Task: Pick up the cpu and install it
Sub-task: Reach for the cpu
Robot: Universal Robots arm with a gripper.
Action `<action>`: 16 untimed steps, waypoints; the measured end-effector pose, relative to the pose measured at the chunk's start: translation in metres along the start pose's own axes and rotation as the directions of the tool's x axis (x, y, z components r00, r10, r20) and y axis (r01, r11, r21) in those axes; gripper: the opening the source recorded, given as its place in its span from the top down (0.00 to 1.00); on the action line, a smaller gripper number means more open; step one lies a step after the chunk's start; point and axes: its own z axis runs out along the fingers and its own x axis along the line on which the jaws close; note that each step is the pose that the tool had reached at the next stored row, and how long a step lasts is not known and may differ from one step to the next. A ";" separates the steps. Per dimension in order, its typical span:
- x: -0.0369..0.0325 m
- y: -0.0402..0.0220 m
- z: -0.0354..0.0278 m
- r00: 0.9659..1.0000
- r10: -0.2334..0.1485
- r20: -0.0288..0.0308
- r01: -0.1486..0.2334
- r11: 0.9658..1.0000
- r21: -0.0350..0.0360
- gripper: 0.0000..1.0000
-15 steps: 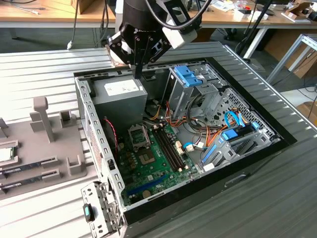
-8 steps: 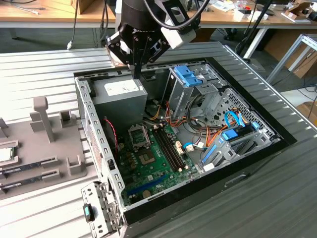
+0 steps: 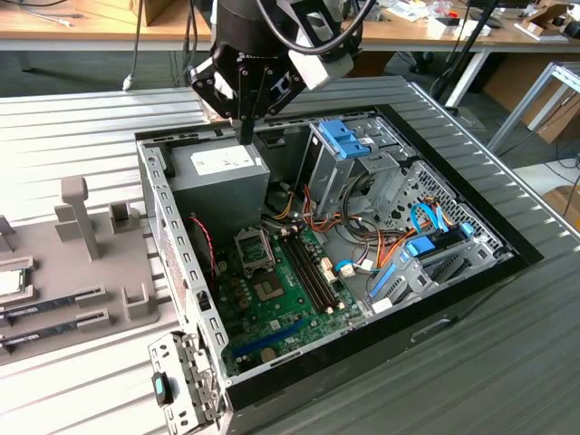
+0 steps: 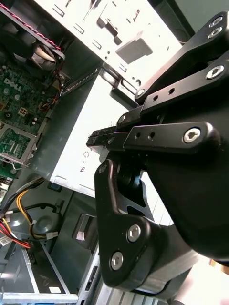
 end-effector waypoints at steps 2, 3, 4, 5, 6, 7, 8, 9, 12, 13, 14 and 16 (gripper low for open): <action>0.0024 -0.0002 -0.0001 1.000 0.000 0.000 0.000 1.000 0.000 0.89; 0.0030 -0.0002 -0.0001 1.000 0.000 0.000 0.000 1.000 0.000 0.89; 0.0035 -0.0002 -0.0001 1.000 0.000 0.000 0.000 1.000 0.000 0.89; 0.0039 -0.0003 -0.0002 1.000 0.000 0.000 0.000 1.000 0.000 0.89; 0.0047 -0.0003 -0.0001 1.000 0.000 0.000 0.000 1.000 0.000 0.89; 0.0051 -0.0004 -0.0002 1.000 0.000 0.000 0.000 1.000 0.000 0.89; 0.0057 -0.0004 -0.0002 1.000 0.000 0.000 0.000 1.000 0.000 0.89; 0.0063 -0.0005 -0.0002 1.000 0.000 0.000 0.000 1.000 0.000 0.89; 0.0093 -0.0007 -0.0003 1.000 0.000 0.000 0.000 1.000 0.000 0.89; 0.0097 -0.0007 -0.0003 1.000 0.000 0.000 0.000 1.000 0.000 0.89; 0.0102 -0.0008 -0.0003 1.000 0.000 0.000 0.000 1.000 0.000 0.89; 0.0112 -0.0008 -0.0003 1.000 0.000 0.000 0.000 1.000 0.000 0.89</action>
